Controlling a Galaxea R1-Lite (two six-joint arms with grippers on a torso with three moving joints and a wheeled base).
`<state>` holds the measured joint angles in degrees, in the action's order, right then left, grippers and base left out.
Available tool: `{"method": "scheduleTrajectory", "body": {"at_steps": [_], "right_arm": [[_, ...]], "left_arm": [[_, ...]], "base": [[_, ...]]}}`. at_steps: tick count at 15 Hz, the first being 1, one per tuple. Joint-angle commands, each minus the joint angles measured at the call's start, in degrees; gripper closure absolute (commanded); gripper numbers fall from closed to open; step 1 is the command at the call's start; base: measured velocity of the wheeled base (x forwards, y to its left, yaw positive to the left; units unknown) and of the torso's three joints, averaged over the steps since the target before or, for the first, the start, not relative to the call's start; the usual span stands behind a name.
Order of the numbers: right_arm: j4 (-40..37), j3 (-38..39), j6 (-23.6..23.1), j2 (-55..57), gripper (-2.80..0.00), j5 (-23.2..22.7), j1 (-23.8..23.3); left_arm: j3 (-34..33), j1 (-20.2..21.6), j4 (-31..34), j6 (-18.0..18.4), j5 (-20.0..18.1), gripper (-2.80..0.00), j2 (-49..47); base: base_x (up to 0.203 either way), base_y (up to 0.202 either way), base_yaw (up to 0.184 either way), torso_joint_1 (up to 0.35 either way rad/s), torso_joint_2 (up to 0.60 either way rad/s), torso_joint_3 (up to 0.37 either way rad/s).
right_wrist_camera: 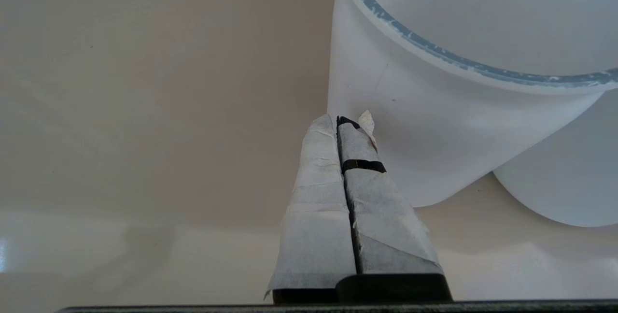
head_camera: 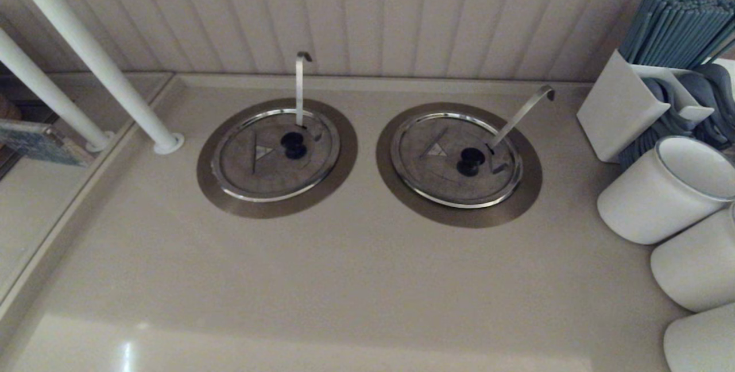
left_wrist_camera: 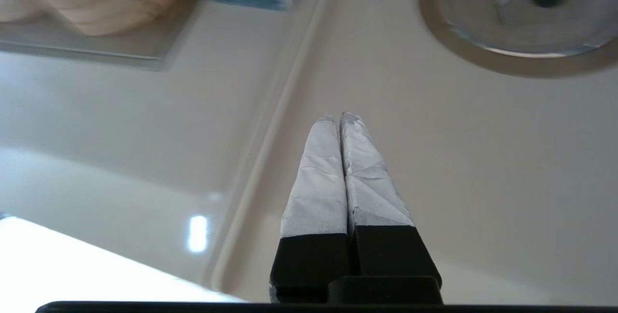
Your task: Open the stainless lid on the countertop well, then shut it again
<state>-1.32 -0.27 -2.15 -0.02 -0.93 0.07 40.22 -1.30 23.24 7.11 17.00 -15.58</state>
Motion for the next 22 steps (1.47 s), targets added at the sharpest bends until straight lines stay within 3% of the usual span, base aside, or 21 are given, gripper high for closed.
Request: {"method": "scheduleTrajectory", "body": {"at_steps": [1, 3, 5, 7, 9, 10, 11, 12, 14, 15, 16, 19, 22], "right_arm": [[0.0, 0.0, -0.1, 0.0, 0.0, 0.0, 0.0], [0.0, 0.0, -0.1, 0.0, 0.0, 0.0, 0.0], [0.0, 0.0, -0.1, 0.0, 0.0, 0.0, 0.0], [0.0, 0.0, -0.1, 0.0, 0.0, 0.0, 0.0], [0.0, 0.0, -0.1, 0.0, 0.0, 0.0, 0.0], [0.0, 0.0, -0.1, 0.0, 0.0, 0.0, 0.0], [0.0, 0.0, -0.1, 0.0, 0.0, 0.0, 0.0], [0.0, 0.0, -0.1, 0.0, 0.0, 0.0, 0.0], [0.0, 0.0, -0.1, 0.0, 0.0, 0.0, 0.0], [0.0, 0.0, -0.1, 0.0, 0.0, 0.0, 0.0], [0.0, 0.0, -0.1, 0.0, 0.0, 0.0, 0.0], [0.0, 0.0, -0.1, 0.0, 0.0, 0.0, 0.0], [0.0, 0.0, -0.5, 0.0, 0.0, -0.3, 0.0]], "left_arm": [[-0.4, 3.5, 0.1, 2.1, -4.0, 0.0, 2.3], [-4.0, 2.7, 0.2, 3.3, -7.6, 0.0, 7.6], [-11.7, 2.1, 0.2, 4.4, -14.0, 0.0, 14.5], [-20.3, 1.7, -0.6, 2.0, -18.3, 0.0, 15.6], [-30.4, 1.6, -6.9, 0.8, -21.6, 0.0, 15.5], [-34.7, 1.6, -14.9, 0.2, -22.7, 0.0, 15.5], [-37.8, 1.6, -21.5, -0.6, -23.1, 0.0, 15.5], [-39.2, 1.6, -23.8, -1.7, -23.3, 0.0, 15.5], [-39.1, 1.6, -24.1, -2.0, -22.9, 0.0, 15.5], [-39.6, 1.6, -24.0, -0.9, -21.4, 0.0, 15.5], [-40.6, 1.6, -23.8, 2.4, -18.8, 0.0, 15.5], [-40.8, 1.6, -23.7, -0.8, -18.8, 0.0, 15.5], [-40.8, 1.6, -23.6, -1.0, -18.8, 0.0, 15.5]], "base": [[0.0, 0.0, 0.0, 0.0, 0.0, 0.0], [0.0, 0.0, 0.0, 0.0, 0.0, 0.0], [0.0, 0.0, 0.0, 0.0, 0.0, 0.0], [0.0, 0.0, 0.0, 0.0, 0.0, 0.0], [0.0, 0.0, 0.0, 0.0, 0.0, 0.0], [0.0, 0.0, 0.0, 0.0, 0.0, 0.0], [0.0, 0.0, 0.0, 0.0, 0.0, 0.0], [0.0, 0.0, 0.0, 0.0, 0.0, 0.0], [0.0, 0.0, 0.0, 0.0, 0.0, 0.0], [0.0, 0.0, 0.0, 0.0, 0.0, 0.0], [0.0, 0.0, 0.0, 0.0, 0.0, 0.0], [0.0, 0.0, 0.0, 0.0, 0.0, 0.0], [0.0, 0.0, 0.0, 0.0, 0.0, 0.0]]}}
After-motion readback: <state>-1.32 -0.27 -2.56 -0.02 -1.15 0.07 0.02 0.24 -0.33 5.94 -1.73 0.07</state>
